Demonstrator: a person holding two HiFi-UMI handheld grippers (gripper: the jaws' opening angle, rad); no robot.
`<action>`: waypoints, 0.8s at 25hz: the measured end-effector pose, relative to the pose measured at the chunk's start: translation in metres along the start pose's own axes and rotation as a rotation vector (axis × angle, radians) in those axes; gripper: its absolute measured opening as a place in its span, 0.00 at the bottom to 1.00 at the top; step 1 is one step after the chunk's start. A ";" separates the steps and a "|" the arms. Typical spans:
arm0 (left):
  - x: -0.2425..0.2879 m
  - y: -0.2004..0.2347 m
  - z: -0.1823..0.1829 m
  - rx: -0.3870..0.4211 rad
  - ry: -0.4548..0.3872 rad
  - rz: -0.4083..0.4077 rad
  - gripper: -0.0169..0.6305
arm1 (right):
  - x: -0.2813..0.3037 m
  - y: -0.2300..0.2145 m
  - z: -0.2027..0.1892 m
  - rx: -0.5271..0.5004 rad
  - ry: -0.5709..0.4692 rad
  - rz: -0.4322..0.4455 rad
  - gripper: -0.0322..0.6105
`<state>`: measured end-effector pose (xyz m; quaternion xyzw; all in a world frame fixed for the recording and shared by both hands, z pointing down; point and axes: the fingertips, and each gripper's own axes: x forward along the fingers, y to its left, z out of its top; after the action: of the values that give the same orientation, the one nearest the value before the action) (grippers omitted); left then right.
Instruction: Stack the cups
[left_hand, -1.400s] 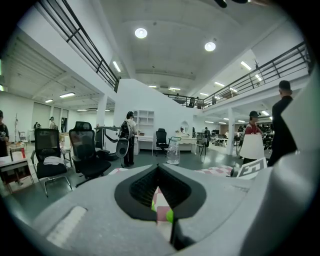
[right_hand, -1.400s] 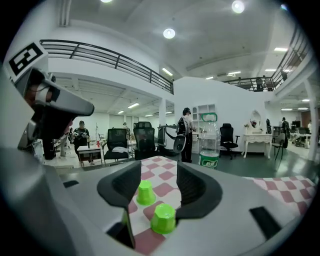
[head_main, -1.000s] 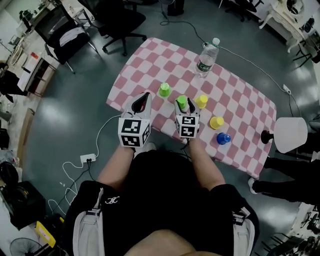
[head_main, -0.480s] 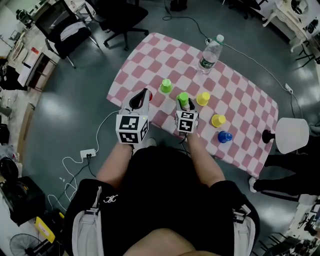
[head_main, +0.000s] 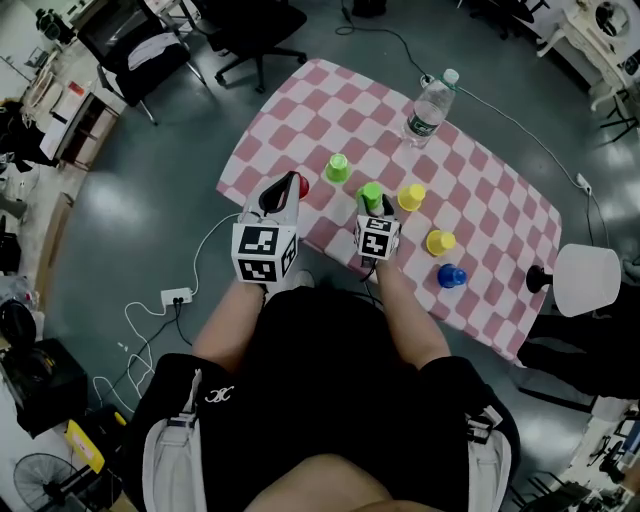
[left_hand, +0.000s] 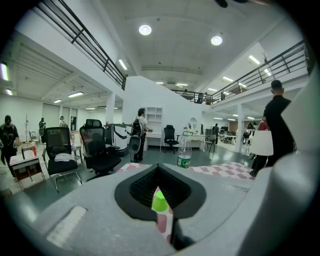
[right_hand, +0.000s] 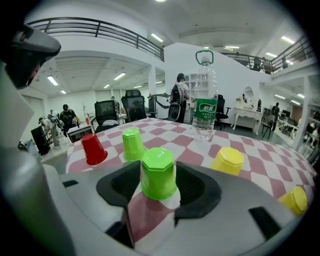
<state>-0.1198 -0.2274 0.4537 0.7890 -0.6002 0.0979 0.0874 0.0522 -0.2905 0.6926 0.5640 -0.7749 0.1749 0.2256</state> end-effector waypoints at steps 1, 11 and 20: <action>0.000 0.001 0.000 0.001 0.000 0.003 0.05 | 0.001 0.000 0.000 -0.004 0.000 0.002 0.40; -0.003 0.001 -0.001 -0.014 0.005 0.025 0.05 | -0.008 0.008 0.014 -0.052 -0.036 0.026 0.37; 0.006 -0.024 0.000 0.006 0.009 -0.053 0.05 | -0.039 0.004 0.036 -0.010 -0.106 0.017 0.36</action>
<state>-0.0952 -0.2268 0.4547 0.8044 -0.5785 0.1012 0.0903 0.0529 -0.2768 0.6408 0.5647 -0.7913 0.1428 0.1858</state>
